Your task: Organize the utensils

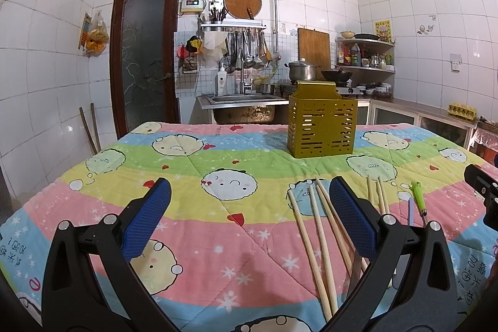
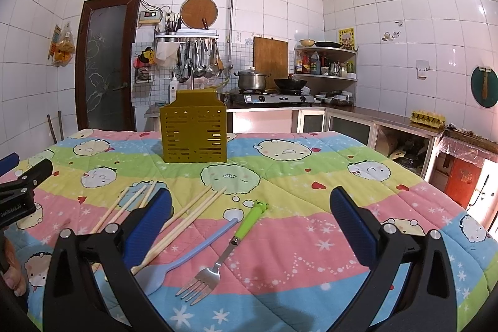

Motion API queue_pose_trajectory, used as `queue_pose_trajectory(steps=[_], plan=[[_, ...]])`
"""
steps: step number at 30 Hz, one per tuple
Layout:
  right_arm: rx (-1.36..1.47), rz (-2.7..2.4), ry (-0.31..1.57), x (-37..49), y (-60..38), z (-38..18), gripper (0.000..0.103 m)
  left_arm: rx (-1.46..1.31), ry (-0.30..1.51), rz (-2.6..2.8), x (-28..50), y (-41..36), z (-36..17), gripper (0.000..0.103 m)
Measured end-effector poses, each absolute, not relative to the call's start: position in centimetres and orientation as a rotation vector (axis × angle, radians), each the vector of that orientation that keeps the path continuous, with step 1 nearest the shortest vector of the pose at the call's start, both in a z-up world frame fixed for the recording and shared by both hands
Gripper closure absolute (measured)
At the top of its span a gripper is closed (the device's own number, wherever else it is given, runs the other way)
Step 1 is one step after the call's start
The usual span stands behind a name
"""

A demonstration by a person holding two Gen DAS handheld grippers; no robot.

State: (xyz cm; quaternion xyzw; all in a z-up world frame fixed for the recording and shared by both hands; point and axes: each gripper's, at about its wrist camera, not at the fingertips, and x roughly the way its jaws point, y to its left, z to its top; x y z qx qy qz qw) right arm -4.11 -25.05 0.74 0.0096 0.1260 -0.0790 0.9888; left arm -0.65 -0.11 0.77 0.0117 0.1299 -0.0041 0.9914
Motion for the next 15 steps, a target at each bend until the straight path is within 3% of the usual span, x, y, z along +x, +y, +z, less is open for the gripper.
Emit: queue_pose_trajectory(steps=[15], plan=[[0.024,-0.223,0.329,-2.7,-25.3,0.5,0.004,0.028,0.319,-0.003,0.3,-0.1,0.4,0.005]])
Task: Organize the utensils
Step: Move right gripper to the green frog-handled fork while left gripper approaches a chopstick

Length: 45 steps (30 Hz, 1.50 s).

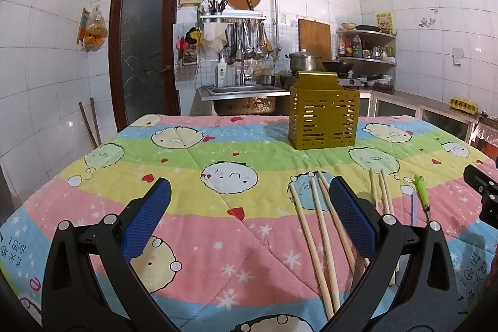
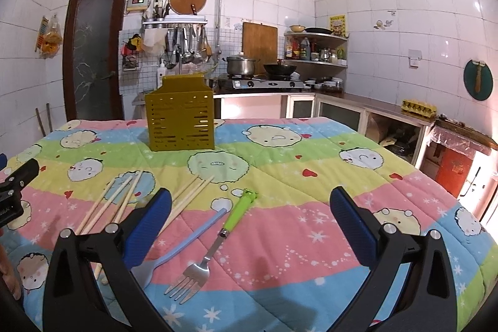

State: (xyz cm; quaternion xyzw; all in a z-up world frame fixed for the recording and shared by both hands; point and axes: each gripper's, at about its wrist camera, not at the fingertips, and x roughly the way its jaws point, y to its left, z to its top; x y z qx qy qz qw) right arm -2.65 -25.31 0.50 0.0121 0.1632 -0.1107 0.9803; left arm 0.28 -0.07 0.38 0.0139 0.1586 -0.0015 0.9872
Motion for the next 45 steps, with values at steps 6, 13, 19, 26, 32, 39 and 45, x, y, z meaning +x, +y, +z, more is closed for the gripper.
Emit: queue_pose_trajectory(steps=[6,13,19,26,32,39,45], plan=[[0.001,-0.215,0.417,-0.9,-25.1,0.2,0.004,0.044,0.411,-0.034,2.0,-0.4,0.2,0.005],[0.042,-0.251,0.512,2.2,-26.2,-0.3,0.004,0.053,0.526,-0.073,6.2,-0.8,0.3,0.005],[0.082,-0.284,0.542,4.5,-27.3,-0.3,0.004,-0.01,0.662,-0.112,9.9,-0.7,-0.7,0.005],[0.072,-0.32,0.622,6.9,-27.7,-1.8,0.004,-0.044,0.742,-0.088,12.8,-0.6,-1.7,0.005],[0.095,-0.383,0.673,8.4,-28.6,-2.5,0.004,-0.015,0.762,-0.091,14.5,-1.8,-1.5,0.005],[0.102,-0.414,0.76,10.5,-29.3,-3.7,0.004,0.028,0.821,-0.082,16.4,-2.7,-3.0,0.005],[0.125,-0.418,0.785,10.7,-29.7,-4.1,0.005,0.013,0.905,-0.074,17.8,-2.1,-4.9,0.005]])
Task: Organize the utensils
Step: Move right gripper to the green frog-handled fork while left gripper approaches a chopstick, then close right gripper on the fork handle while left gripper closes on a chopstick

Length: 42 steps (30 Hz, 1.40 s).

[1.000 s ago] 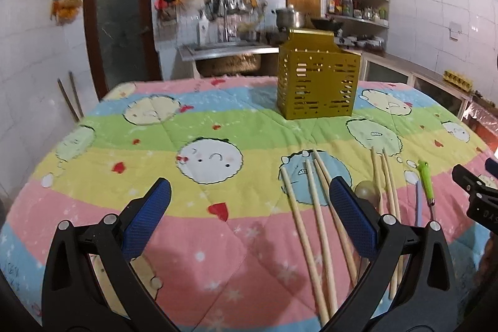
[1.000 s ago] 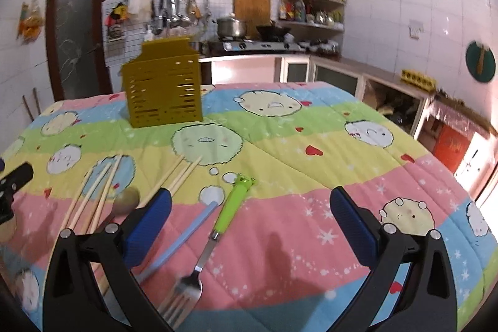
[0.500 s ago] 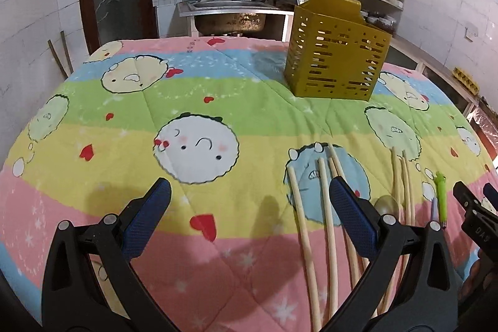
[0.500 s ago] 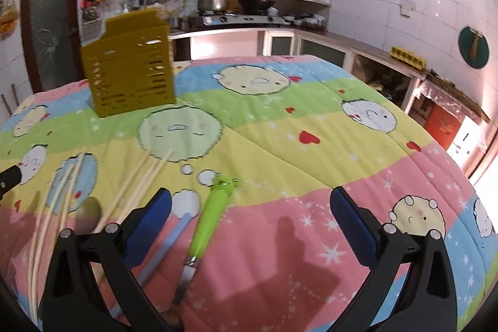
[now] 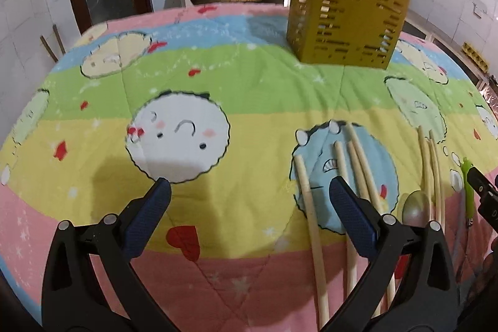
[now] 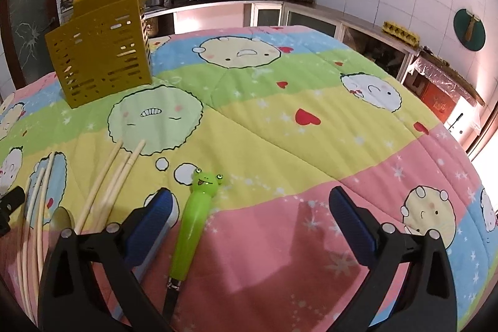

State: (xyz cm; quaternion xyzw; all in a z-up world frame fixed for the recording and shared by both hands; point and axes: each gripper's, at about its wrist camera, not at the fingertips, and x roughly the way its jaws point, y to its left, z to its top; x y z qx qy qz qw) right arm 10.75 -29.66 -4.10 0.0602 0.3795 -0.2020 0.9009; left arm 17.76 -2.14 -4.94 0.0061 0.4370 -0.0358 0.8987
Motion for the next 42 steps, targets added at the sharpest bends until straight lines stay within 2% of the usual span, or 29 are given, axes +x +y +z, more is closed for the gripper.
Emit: queue_pose_trajectory(steps=[3,8,13,21,26,30,32,36,38,42], plan=[[0.119,-0.421,0.804,11.0,-29.6,-4.4,0.006,0.012,0.927,-0.07,18.0,-2.2,-5.6,0.005],[0.125,-0.417,0.831,11.4,-29.7,-4.8,0.016,0.026,0.936,-0.058,18.2,-2.5,-5.9,0.005],[0.121,-0.406,0.852,11.7,-29.6,-5.1,0.02,0.038,0.946,-0.055,18.2,-2.6,-5.9,0.005],[0.108,-0.404,0.876,12.1,-29.2,-5.3,0.024,0.073,0.966,-0.083,18.3,-3.1,-5.8,0.014],[0.124,-0.399,0.885,12.3,-28.9,-5.2,0.037,0.09,0.97,-0.118,18.2,-4.1,-5.3,0.035],[0.14,-0.388,0.889,12.4,-28.4,-5.1,0.051,0.082,0.974,-0.12,18.2,-4.4,-5.3,0.042],[0.151,-0.381,0.89,12.5,-28.1,-5.0,0.059,0.07,0.976,-0.125,18.1,-4.4,-5.2,0.05],[0.163,-0.379,0.892,12.6,-28.0,-5.0,0.064,0.069,0.965,-0.129,18.1,-4.6,-5.3,0.054],[0.17,-0.373,0.894,12.7,-28.0,-4.9,0.067,0.062,0.965,-0.134,18.1,-4.6,-5.2,0.064],[0.19,-0.36,0.9,13.2,-28.2,-4.8,0.075,0.026,0.982,-0.143,18.8,-4.5,-5.0,0.075]])
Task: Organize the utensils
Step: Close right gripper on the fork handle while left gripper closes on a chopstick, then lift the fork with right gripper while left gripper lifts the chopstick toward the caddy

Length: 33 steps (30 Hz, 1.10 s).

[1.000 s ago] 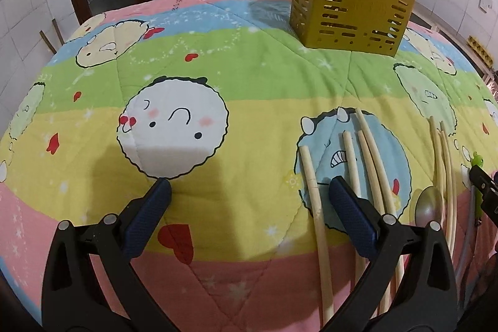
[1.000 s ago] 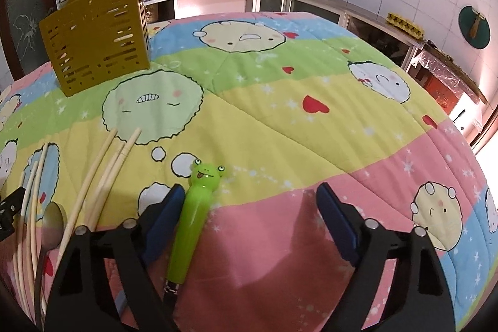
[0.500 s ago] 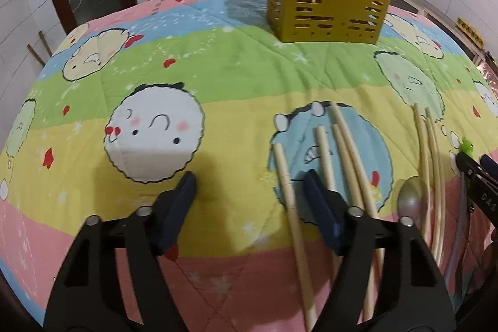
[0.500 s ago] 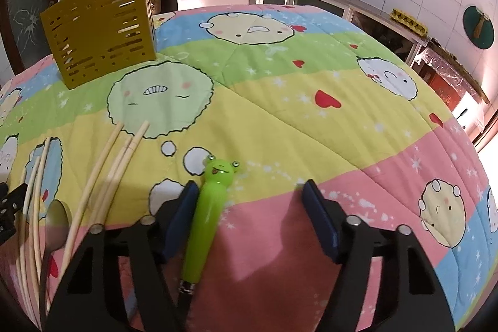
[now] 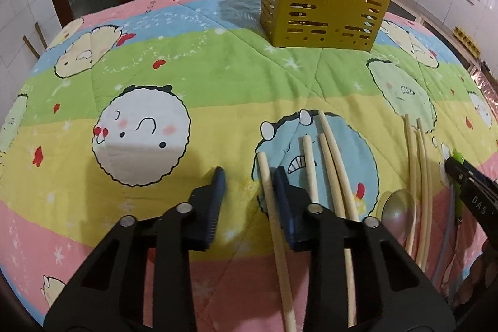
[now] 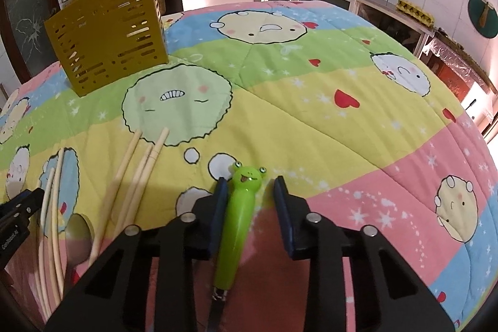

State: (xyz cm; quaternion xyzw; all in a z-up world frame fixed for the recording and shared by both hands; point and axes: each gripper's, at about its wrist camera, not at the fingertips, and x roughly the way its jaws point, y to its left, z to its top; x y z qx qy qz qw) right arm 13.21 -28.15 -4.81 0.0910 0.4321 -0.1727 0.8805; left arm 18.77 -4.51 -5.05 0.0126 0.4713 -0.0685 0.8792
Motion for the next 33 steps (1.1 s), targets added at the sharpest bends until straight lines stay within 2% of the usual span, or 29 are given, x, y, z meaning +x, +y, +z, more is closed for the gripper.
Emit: queue_pose_trajectory(steps=[2,7,11,24,33], plan=[[0.188,-0.352,0.904,13.6,-28.1,-4.8,0.079,0.025,0.987,-0.145,19.0,-4.6,-5.1,0.08],[0.193,-0.338,0.902,13.8,-28.0,-4.8,0.081,0.026,0.984,-0.144,19.3,-5.0,-5.1,0.091],[0.209,-0.311,0.888,13.7,-28.2,-4.6,0.083,0.035,0.965,-0.133,19.2,-5.3,-5.1,0.096],[0.247,-0.258,0.769,11.8,-28.3,-2.5,0.084,-0.032,0.9,-0.128,18.1,-3.4,-4.1,0.098],[0.252,-0.218,0.65,9.6,-28.3,0.3,0.084,-0.042,0.749,-0.132,15.1,-2.2,0.0,0.098]])
